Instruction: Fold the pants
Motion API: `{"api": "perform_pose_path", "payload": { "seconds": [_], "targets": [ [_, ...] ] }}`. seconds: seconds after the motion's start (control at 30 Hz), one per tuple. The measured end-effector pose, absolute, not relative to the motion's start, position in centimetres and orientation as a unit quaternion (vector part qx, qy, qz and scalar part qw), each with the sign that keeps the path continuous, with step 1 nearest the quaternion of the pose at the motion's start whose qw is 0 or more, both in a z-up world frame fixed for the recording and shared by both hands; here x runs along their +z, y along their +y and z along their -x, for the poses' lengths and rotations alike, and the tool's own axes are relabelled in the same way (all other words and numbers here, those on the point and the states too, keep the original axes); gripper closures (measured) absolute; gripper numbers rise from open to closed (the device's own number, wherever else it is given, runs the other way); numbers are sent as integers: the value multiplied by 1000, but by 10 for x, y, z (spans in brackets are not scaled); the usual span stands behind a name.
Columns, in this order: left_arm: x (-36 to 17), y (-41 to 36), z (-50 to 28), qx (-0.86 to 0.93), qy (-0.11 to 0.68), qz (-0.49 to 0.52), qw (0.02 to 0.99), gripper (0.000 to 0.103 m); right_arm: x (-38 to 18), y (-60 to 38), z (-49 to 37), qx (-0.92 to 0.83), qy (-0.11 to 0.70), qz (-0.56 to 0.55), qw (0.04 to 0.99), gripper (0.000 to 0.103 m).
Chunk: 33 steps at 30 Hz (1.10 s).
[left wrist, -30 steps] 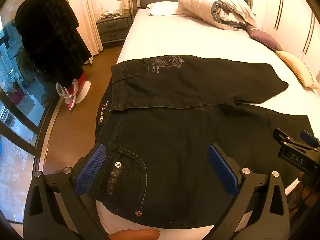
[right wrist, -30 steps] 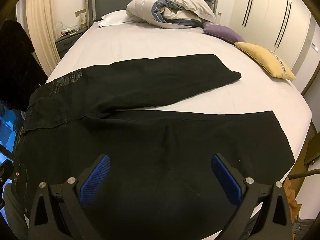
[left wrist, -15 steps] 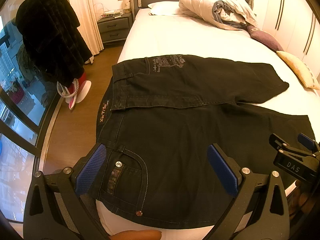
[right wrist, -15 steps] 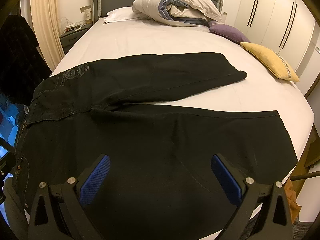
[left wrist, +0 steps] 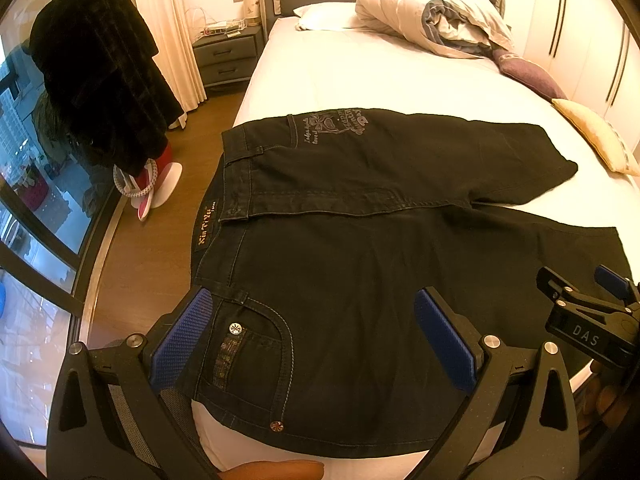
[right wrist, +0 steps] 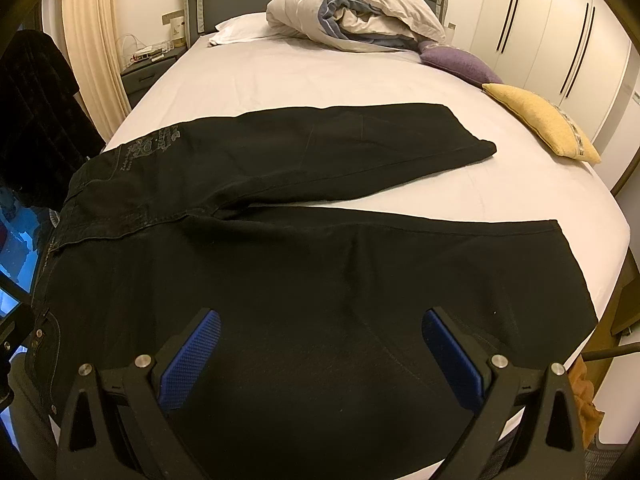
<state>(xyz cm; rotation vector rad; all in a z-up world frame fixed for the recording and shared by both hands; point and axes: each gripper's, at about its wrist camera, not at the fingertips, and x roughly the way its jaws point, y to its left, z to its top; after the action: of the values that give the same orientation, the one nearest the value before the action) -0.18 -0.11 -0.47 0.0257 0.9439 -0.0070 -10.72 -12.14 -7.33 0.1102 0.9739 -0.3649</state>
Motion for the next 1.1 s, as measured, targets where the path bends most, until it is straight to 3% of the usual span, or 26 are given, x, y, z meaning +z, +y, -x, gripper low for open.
{"api": "perform_pose_path", "payload": {
  "seconds": [1.1],
  "targets": [
    [-6, -3, 2, -3, 455, -13, 890, 0, -77, -118, 107, -169, 470, -54, 864, 0]
  ]
}}
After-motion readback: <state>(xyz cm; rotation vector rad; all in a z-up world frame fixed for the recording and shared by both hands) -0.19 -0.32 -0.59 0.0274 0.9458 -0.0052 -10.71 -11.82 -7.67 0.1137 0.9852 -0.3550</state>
